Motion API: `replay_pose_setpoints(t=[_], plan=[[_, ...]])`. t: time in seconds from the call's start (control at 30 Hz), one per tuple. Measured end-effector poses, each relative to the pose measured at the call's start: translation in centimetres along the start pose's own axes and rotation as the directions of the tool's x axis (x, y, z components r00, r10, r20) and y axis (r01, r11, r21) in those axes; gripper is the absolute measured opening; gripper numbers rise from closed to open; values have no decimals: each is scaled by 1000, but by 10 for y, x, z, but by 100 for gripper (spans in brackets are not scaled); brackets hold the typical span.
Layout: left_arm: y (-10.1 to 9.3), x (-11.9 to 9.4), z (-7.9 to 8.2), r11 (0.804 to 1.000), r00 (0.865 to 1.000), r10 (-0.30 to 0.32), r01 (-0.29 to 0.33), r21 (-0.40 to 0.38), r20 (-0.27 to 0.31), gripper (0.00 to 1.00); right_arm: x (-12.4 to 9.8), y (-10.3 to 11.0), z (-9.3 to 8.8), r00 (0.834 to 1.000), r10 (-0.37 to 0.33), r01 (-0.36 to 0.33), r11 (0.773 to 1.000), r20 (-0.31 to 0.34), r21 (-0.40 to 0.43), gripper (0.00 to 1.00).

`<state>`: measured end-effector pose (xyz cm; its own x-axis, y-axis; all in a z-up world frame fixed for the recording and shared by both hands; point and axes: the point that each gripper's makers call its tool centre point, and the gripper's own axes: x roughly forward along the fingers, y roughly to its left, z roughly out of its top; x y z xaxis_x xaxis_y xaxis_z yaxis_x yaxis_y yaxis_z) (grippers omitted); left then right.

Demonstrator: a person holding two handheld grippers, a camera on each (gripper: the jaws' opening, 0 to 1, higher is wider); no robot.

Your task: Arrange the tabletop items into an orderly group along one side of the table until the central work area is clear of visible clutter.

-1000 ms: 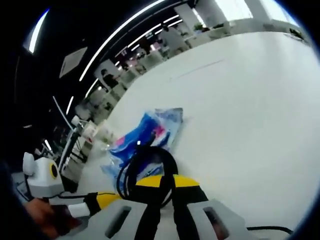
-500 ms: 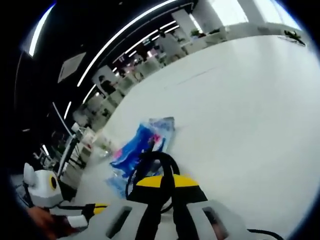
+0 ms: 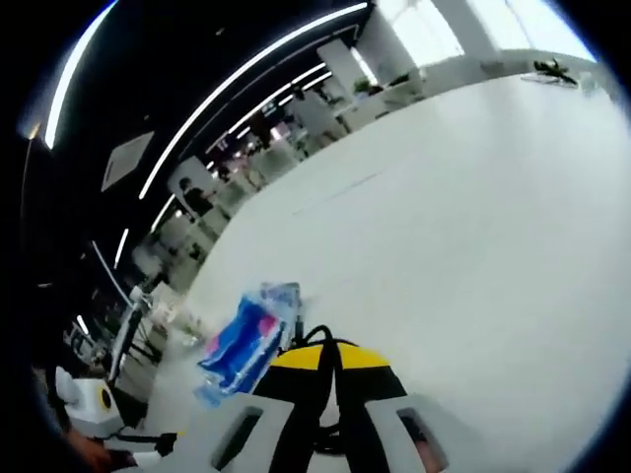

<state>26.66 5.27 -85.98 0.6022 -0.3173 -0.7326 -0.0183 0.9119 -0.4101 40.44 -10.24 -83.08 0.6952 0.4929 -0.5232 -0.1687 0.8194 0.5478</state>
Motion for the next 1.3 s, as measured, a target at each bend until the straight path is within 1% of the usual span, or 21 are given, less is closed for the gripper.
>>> replay_pose_setpoints(t=[0.07,0.13,0.17,0.2,0.27,0.3,0.4,0.47,0.5,0.67,0.73,0.8,0.9,1.03,1.1,1.2,1.3], plan=[[2,1,0,1000,1000,3,-3,1,1,7,-1,-10,7,1000,-11,11,1000,6,6,0],[3,1,0,1000,1000,5,-5,0,0,7,-2,-15,11,999,-27,27,999,18,25,0],[3,1,0,1000,1000,6,-6,0,0,7,-3,-19,15,999,-38,37,998,30,42,0],[4,1,0,1000,1000,7,-7,-2,1,7,-4,-25,19,997,-56,53,996,46,75,0],[5,1,1,1000,1000,9,-9,-3,3,7,-4,-33,24,996,-74,68,992,57,105,0],[5,0,2,1000,1000,10,-10,-5,5,7,-3,-41,29,994,-89,80,989,65,127,0],[4,-2,3,1000,1000,12,-12,-6,9,7,-5,-51,30,991,-115,103,982,67,158,0],[4,-3,3,1000,1000,12,-12,-7,10,7,-6,-51,25,991,-124,112,979,60,168,0],[3,-3,3,1000,1000,12,-12,-8,10,7,-5,-55,20,990,-132,122,978,53,167,0],[5,-2,5,1000,1000,14,-14,-9,13,7,-1,-58,11,990,-137,130,982,39,140,0],[5,-2,6,1000,1000,15,-15,-10,15,8,-1,-57,8,990,-141,139,985,19,100,0],[5,-3,6,1000,1000,17,-16,-11,17,8,-1,-53,1,990,-141,141,988,-6,68,0],[5,-3,8,1000,1000,17,-17,-14,21,8,0,-52,-6,990,-140,141,989,-34,47,0],[6,-4,9,1000,999,19,-18,-18,26,9,4,-49,-7,992,-112,114,993,-57,31,1],[6,-5,10,1000,999,20,-19,-18,28,9,5,-41,-10,994,-74,75,997,-75,10,2],[6,-6,10,1000,999,22,-21,-22,31,9,10,-37,-9,994,-66,63,998,-90,-28,2],[7,-6,9,999,999,23,-23,-24,30,9,8,-32,-16,993,-64,60,997,-99,-37,4]])
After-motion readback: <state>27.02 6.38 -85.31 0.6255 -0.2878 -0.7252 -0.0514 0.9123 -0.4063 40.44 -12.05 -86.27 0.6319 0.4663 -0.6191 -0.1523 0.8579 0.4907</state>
